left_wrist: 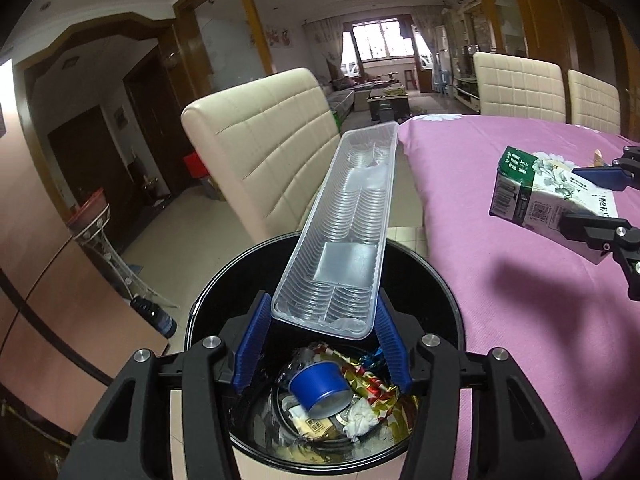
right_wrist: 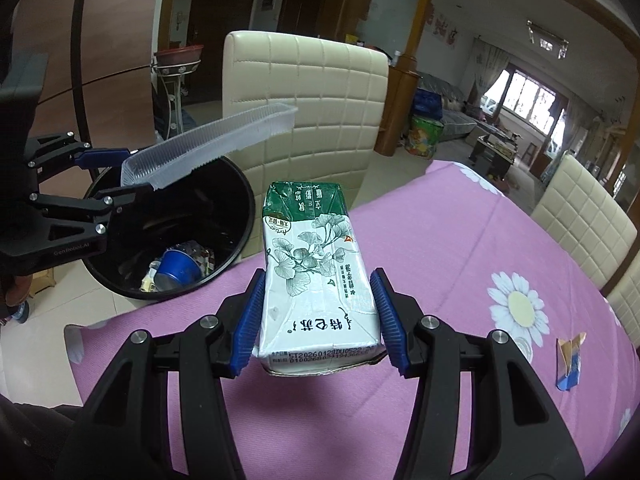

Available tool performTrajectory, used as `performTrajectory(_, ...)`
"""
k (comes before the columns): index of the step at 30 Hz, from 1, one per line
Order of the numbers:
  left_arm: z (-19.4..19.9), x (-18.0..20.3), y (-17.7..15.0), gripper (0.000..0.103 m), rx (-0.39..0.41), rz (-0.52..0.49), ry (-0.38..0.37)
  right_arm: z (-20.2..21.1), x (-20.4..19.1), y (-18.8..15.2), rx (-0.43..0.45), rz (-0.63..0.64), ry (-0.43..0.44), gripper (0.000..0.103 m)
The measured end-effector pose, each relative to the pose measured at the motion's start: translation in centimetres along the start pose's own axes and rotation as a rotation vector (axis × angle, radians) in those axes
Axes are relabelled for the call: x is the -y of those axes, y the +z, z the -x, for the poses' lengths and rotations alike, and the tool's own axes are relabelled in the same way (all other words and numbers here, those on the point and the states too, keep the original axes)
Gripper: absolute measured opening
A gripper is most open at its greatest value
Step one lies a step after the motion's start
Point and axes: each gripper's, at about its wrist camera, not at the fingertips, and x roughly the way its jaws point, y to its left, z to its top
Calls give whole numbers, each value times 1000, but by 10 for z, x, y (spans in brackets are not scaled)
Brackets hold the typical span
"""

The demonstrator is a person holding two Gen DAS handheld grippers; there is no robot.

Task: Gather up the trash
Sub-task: 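Carry the tray and tissue pack over the bin and release both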

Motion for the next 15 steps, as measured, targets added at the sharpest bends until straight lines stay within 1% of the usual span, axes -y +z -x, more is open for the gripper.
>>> performTrajectory(1, -2, -3, -1, 53, -8, 15, 0, -1, -3, 3, 4, 1, 12, 54)
performTrajectory(2, -5, -6, -3, 57, -27, 32, -2, -1, -5, 5, 7, 3, 17, 54)
performTrajectory(3, -6, -9, -6, 65, -38, 42, -1, -1, -9, 7, 11, 7, 23, 54)
performTrajectory(5, -8, -14, -9, 75, -53, 63, 6, -2, -15, 11, 18, 19, 34, 54)
performTrajectory(11, -8, -19, -14, 78, -62, 72, 7, -6, -30, 19, 24, 42, 61, 54)
performTrajectory(15, -5, -23, -14, 79, -52, 73, 19, -10, -42, 24, 19, 53, 87, 54)
